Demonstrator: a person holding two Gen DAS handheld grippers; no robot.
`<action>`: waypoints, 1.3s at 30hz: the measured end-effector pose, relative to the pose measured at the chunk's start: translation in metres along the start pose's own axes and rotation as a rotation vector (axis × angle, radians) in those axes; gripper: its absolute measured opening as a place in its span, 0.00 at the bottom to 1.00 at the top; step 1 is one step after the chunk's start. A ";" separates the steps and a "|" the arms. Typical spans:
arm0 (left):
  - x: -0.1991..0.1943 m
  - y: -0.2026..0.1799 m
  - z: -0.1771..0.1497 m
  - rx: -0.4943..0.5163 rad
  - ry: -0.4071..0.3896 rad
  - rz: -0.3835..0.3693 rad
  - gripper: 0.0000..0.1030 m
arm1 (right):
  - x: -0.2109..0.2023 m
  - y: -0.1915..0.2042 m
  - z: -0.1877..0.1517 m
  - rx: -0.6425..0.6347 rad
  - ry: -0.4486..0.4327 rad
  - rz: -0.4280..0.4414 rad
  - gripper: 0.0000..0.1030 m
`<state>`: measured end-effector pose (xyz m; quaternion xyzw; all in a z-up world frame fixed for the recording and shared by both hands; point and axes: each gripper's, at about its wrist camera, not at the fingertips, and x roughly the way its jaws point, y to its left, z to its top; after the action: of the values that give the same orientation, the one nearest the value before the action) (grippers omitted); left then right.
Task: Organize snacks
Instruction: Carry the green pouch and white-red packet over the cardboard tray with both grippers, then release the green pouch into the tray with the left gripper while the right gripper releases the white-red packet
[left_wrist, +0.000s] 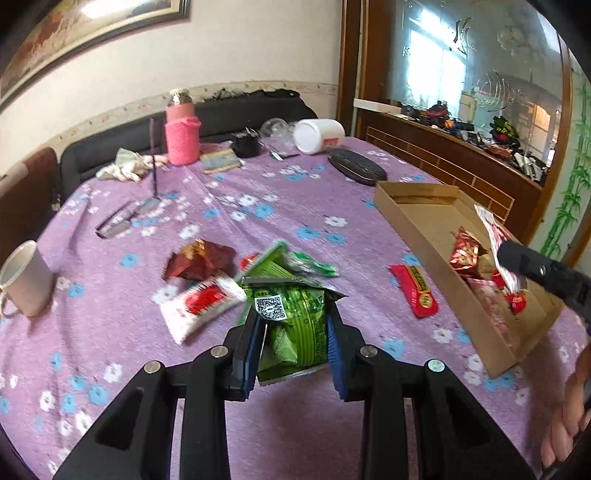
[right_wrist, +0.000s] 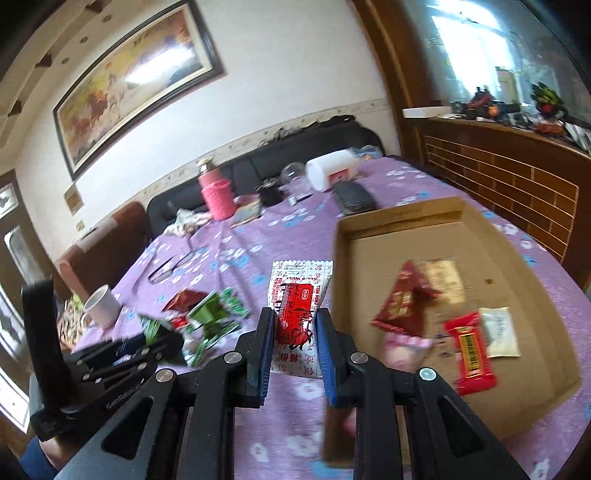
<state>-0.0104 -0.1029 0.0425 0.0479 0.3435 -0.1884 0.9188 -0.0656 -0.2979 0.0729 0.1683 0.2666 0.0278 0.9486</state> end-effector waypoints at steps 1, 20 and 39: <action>0.001 -0.002 -0.001 0.003 0.004 0.001 0.29 | -0.002 -0.006 0.001 0.012 -0.004 -0.004 0.23; 0.009 -0.145 0.029 0.152 0.029 -0.181 0.30 | -0.032 -0.141 0.014 0.259 -0.090 -0.108 0.24; 0.047 -0.191 0.004 0.210 0.100 -0.318 0.30 | -0.004 -0.156 0.002 0.330 0.046 -0.119 0.27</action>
<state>-0.0477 -0.2955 0.0231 0.0980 0.3705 -0.3636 0.8491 -0.0740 -0.4463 0.0246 0.3050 0.2986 -0.0686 0.9017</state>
